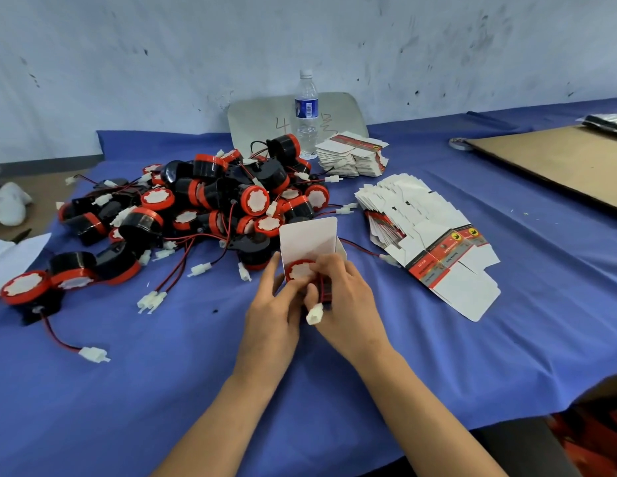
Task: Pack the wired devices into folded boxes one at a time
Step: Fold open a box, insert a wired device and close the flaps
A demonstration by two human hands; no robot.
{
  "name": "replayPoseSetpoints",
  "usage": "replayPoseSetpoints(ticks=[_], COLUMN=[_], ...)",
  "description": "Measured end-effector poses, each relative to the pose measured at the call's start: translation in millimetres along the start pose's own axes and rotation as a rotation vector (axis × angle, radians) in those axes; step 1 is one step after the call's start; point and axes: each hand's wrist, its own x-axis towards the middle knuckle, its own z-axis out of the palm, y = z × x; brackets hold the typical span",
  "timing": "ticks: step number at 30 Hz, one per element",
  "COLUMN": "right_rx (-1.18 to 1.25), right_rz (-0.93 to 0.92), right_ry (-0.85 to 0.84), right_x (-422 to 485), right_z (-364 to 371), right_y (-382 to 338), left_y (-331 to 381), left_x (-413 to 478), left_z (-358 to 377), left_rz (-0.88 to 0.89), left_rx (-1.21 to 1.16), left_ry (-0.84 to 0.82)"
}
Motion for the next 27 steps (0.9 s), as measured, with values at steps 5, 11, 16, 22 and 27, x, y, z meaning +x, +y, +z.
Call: replayPoseSetpoints(ticks=[5,11,16,22,27], right_rx=[0.171,0.331,0.286,0.073,0.106], right_rz=[-0.107,0.037,-0.054,-0.163,-0.093], right_ry=[0.407,0.418,0.410,0.229,0.203], right_x=[-2,4,14,41,54], right_z=[-3,-7,-16,-36,-45], right_y=[4,2,4,5,3], left_y=[7,7,5,3,3], left_x=[2,3,3,4,4], left_z=[-1,-1,0,0,0], left_rz=[-0.047,-0.067,-0.060,-0.073,-0.077], left_rx=[0.055,0.043,0.042,0.024,0.012], left_ry=[0.028,0.025,0.021,0.014,-0.002])
